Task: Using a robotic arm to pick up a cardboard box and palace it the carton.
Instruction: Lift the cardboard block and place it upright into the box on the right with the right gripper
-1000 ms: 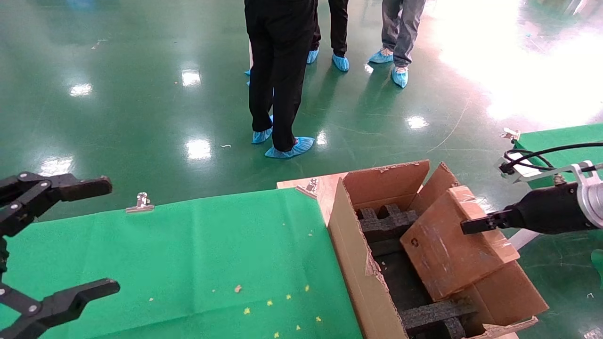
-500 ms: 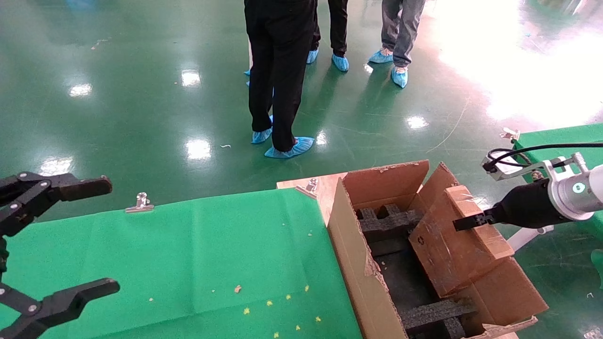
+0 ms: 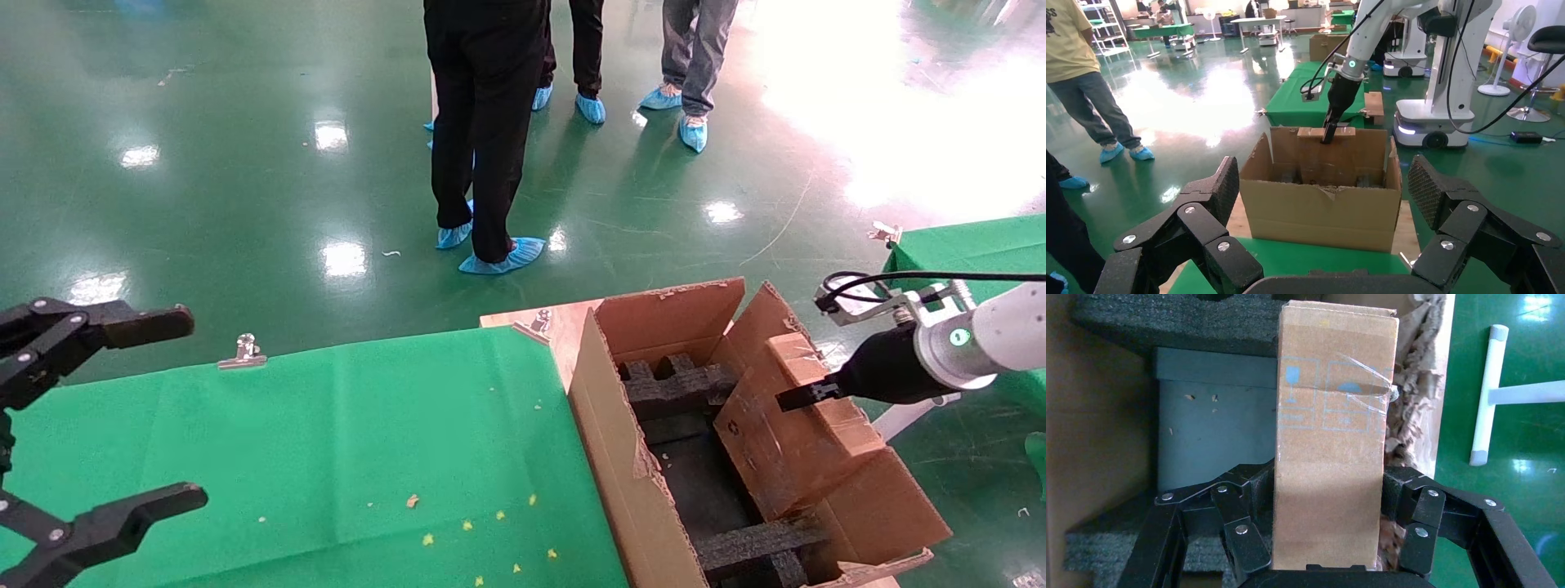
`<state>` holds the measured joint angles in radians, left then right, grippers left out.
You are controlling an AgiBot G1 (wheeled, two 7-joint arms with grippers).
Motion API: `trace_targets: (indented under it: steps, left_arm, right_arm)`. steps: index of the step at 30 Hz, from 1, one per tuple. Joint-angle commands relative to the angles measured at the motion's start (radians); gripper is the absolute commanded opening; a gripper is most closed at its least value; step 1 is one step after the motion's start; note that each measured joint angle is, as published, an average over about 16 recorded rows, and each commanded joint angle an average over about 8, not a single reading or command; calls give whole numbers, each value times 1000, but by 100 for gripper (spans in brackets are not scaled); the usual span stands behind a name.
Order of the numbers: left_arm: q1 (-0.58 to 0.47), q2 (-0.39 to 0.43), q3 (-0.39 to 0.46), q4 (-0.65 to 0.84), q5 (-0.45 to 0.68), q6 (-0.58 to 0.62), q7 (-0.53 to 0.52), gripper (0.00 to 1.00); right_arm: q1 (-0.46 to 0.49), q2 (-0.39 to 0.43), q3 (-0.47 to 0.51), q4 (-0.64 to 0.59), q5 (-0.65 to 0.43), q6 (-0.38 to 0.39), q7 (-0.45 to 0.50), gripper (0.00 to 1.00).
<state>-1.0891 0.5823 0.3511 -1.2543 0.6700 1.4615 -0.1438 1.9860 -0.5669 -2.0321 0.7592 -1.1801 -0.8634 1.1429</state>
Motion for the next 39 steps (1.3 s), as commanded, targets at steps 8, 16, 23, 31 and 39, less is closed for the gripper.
trace_targets:
  steps: [8,16,23,31,39]
  left_arm:
    - [0,0,0,0,0,0,0,100]
    - [0,0,0,0,0,0,0,100]
    - [0,0,0,0,0,0,0,100]
    - [0,0,0,0,0,0,0,100]
    - [0,0,0,0,0,0,0,100]
  right_arm:
    - [-64,-56,-9,-33,-1,55,31,0]
    - [-144,-116,4,-122,38,82,6,0]
    - [-215,-161,23,-214,84,71,-45,0]
    - [-287,-208,47,-317,133,47,-122,0]
    - [-344,-255,67,-413,165,41,-186,0]
